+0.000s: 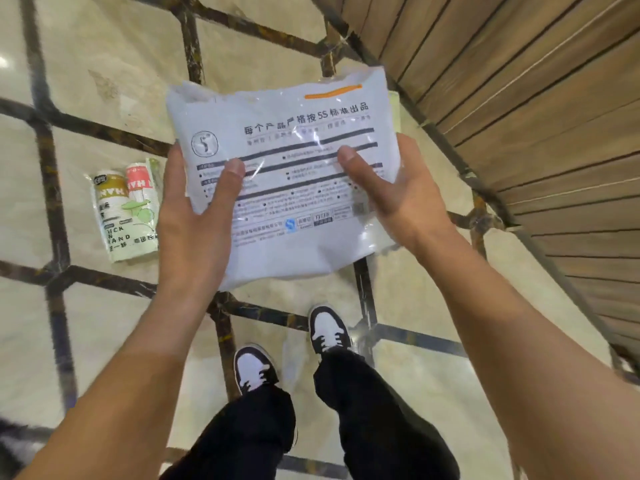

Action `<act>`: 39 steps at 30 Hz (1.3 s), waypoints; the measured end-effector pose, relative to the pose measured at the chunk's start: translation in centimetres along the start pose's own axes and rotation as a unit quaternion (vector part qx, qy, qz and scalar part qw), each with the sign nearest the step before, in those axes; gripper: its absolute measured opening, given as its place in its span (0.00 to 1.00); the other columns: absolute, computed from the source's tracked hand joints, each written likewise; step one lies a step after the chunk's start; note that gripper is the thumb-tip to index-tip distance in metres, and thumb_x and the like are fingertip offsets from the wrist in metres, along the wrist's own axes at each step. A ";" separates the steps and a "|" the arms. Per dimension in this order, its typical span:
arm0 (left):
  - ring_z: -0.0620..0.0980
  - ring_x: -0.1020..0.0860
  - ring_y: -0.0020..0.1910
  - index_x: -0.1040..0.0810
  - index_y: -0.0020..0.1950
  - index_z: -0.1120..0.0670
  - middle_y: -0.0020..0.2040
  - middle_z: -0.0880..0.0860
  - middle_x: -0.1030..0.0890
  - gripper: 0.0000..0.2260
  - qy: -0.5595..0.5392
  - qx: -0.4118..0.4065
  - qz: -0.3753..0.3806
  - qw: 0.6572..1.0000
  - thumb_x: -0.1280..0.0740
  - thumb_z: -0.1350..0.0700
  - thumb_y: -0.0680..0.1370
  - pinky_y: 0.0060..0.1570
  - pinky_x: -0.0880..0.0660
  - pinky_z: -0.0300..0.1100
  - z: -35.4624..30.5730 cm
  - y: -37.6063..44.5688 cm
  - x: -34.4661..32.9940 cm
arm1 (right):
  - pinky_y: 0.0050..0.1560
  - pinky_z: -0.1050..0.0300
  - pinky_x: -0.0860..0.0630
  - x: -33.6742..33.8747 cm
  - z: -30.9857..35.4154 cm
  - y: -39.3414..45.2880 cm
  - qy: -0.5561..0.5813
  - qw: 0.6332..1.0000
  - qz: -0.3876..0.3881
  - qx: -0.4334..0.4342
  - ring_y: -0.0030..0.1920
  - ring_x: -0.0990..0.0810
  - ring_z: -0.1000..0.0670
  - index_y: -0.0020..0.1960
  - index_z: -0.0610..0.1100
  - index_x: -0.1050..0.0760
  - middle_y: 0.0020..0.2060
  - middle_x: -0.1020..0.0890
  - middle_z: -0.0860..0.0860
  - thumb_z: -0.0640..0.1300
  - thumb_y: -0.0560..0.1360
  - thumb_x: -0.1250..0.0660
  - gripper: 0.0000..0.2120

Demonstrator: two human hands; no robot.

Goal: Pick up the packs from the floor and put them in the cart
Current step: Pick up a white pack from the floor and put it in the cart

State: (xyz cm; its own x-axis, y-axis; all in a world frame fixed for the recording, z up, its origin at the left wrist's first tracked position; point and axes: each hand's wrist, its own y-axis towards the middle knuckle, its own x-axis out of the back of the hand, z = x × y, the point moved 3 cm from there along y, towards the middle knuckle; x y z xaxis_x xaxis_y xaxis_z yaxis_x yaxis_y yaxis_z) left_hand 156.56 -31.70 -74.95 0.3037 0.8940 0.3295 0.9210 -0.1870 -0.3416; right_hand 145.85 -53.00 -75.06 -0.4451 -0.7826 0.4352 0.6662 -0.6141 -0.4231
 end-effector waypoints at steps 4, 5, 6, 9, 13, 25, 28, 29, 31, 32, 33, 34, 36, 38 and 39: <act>0.27 0.21 0.51 0.30 0.75 0.41 0.58 0.37 0.19 0.23 0.038 -0.056 0.060 0.996 0.33 0.42 0.80 0.46 0.26 0.24 -11.9 -4.0 0.8 | 0.54 0.52 0.18 8.7 7.4 -6.6 0.038 0.997 -0.052 -0.036 0.52 0.14 0.57 0.63 0.63 0.34 0.51 0.15 0.62 0.72 0.71 0.28 0.28; 0.25 0.22 0.49 0.29 0.75 0.40 0.56 0.36 0.19 0.23 0.041 -0.069 0.072 0.994 0.33 0.42 0.80 0.43 0.27 0.22 -15.3 -5.4 1.2 | 0.55 0.51 0.19 10.8 9.5 -8.5 0.042 0.996 -0.070 -0.042 0.53 0.14 0.55 0.63 0.64 0.34 0.51 0.16 0.63 0.73 0.70 0.28 0.28; 0.26 0.21 0.48 0.29 0.74 0.39 0.56 0.36 0.19 0.23 0.042 -0.080 0.086 0.992 0.33 0.41 0.79 0.41 0.27 0.25 -18.5 -6.6 1.7 | 0.54 0.50 0.19 12.8 11.7 -10.5 0.046 0.994 -0.088 -0.046 0.53 0.15 0.55 0.63 0.64 0.34 0.51 0.16 0.63 0.74 0.69 0.29 0.29; 0.35 0.20 0.52 0.31 0.74 0.35 0.57 0.37 0.18 0.25 0.042 -0.106 0.143 0.983 0.32 0.37 0.77 0.47 0.24 0.38 -28.0 -10.8 2.9 | 0.49 0.49 0.18 18.5 17.9 -17.6 0.067 0.986 -0.144 -0.058 0.52 0.15 0.53 0.66 0.63 0.35 0.51 0.17 0.63 0.74 0.71 0.32 0.30; 0.25 0.23 0.47 0.27 0.69 0.39 0.52 0.33 0.19 0.20 0.050 -0.195 0.214 0.956 0.30 0.40 0.78 0.48 0.26 0.30 -40.5 -17.1 3.2 | 0.59 0.45 0.19 26.6 24.8 -27.3 0.099 0.963 -0.248 -0.044 0.56 0.16 0.51 0.66 0.59 0.33 0.52 0.18 0.63 0.71 0.74 0.30 0.27; 0.44 0.28 0.68 0.34 0.78 0.41 0.69 0.37 0.28 0.32 0.058 -0.407 0.488 0.770 0.37 0.31 0.77 0.63 0.31 0.45 -62.3 -45.6 -4.2 | 0.65 0.43 0.22 47.3 30.3 -59.1 0.071 0.848 -0.526 -0.010 0.64 0.18 0.52 0.77 0.61 0.33 0.66 0.19 0.60 0.82 0.70 0.40 0.42; 0.50 0.23 0.68 0.34 0.77 0.38 0.70 0.41 0.22 0.36 0.052 -0.419 0.561 0.712 0.36 0.25 0.72 0.67 0.28 0.52 -63.2 -54.7 -6.4 | 0.61 0.46 0.21 50.0 28.0 -68.2 0.076 0.809 -0.580 -0.051 0.60 0.16 0.52 0.75 0.59 0.31 0.61 0.17 0.60 0.82 0.69 0.38 0.42; 0.49 0.22 0.67 0.33 0.76 0.36 0.68 0.40 0.21 0.37 0.043 -0.420 0.580 0.697 0.36 0.24 0.70 0.68 0.27 0.53 -63.1 -57.8 -7.0 | 0.61 0.46 0.21 50.6 27.1 -71.3 0.073 0.795 -0.599 -0.062 0.59 0.16 0.53 0.74 0.59 0.30 0.60 0.16 0.60 0.82 0.68 0.38 0.42; 0.47 0.21 0.65 0.31 0.74 0.36 0.66 0.40 0.20 0.35 0.034 -0.431 0.610 0.663 0.35 0.25 0.70 0.67 0.27 0.52 -62.5 -64.1 -7.6 | 0.65 0.45 0.21 51.6 25.1 -77.2 0.075 0.764 -0.636 -0.080 0.60 0.16 0.53 0.73 0.62 0.29 0.60 0.16 0.61 0.84 0.67 0.39 0.42; 0.47 0.21 0.65 0.30 0.74 0.36 0.66 0.39 0.20 0.35 0.028 -0.430 0.627 0.649 0.35 0.26 0.70 0.67 0.26 0.52 -62.0 -67.1 -7.7 | 0.65 0.45 0.22 51.9 24.0 -80.0 0.074 0.749 -0.653 -0.087 0.60 0.17 0.53 0.72 0.63 0.29 0.60 0.17 0.63 0.83 0.67 0.39 0.40; 0.46 0.21 0.65 0.30 0.74 0.36 0.66 0.39 0.20 0.34 0.019 -0.428 0.640 0.639 0.34 0.27 0.69 0.66 0.26 0.53 -61.4 -70.1 -7.5 | 0.65 0.45 0.22 51.9 23.1 -82.7 0.073 0.733 -0.670 -0.095 0.60 0.17 0.52 0.72 0.64 0.29 0.60 0.18 0.63 0.82 0.68 0.38 0.38; 0.45 0.21 0.64 0.29 0.73 0.36 0.64 0.37 0.19 0.32 0.015 -0.428 0.651 0.627 0.34 0.28 0.71 0.65 0.25 0.52 -60.6 -73.1 -7.6 | 0.65 0.44 0.22 51.9 22.2 -85.5 0.074 0.719 -0.684 -0.097 0.60 0.18 0.51 0.71 0.64 0.29 0.61 0.19 0.63 0.80 0.69 0.38 0.36; 0.44 0.20 0.60 0.28 0.72 0.36 0.59 0.34 0.19 0.26 0.012 -0.429 0.671 0.605 0.33 0.33 0.75 0.58 0.24 0.46 -58.7 -78.7 -7.9 | 0.63 0.42 0.21 51.8 19.9 -90.7 0.082 0.696 -0.704 -0.111 0.59 0.16 0.50 0.67 0.66 0.28 0.60 0.19 0.61 0.78 0.70 0.36 0.30; 0.45 0.19 0.58 0.30 0.72 0.33 0.58 0.34 0.18 0.27 0.022 -0.430 0.685 0.587 0.34 0.30 0.74 0.59 0.23 0.49 -57.1 -84.1 -8.2 | 0.58 0.44 0.19 52.0 17.6 -95.5 0.087 0.681 -0.715 -0.130 0.53 0.15 0.52 0.65 0.65 0.29 0.56 0.17 0.62 0.78 0.71 0.36 0.28; 0.46 0.18 0.58 0.30 0.71 0.32 0.59 0.35 0.18 0.28 0.024 -0.431 0.692 0.578 0.36 0.27 0.72 0.61 0.23 0.53 -56.2 -86.8 -8.5 | 0.54 0.48 0.19 52.3 16.5 -97.9 0.090 0.672 -0.721 -0.141 0.51 0.15 0.54 0.65 0.64 0.29 0.54 0.17 0.63 0.77 0.72 0.36 0.27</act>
State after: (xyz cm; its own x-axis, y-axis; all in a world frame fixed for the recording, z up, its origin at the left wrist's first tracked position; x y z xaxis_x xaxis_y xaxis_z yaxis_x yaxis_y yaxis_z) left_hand 87.72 -45.92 1.41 0.8822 -0.3649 0.2976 -0.4411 -0.8615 0.2514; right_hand 67.26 -32.11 2.23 -0.5884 0.6637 0.4618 -0.6649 -0.7222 0.1906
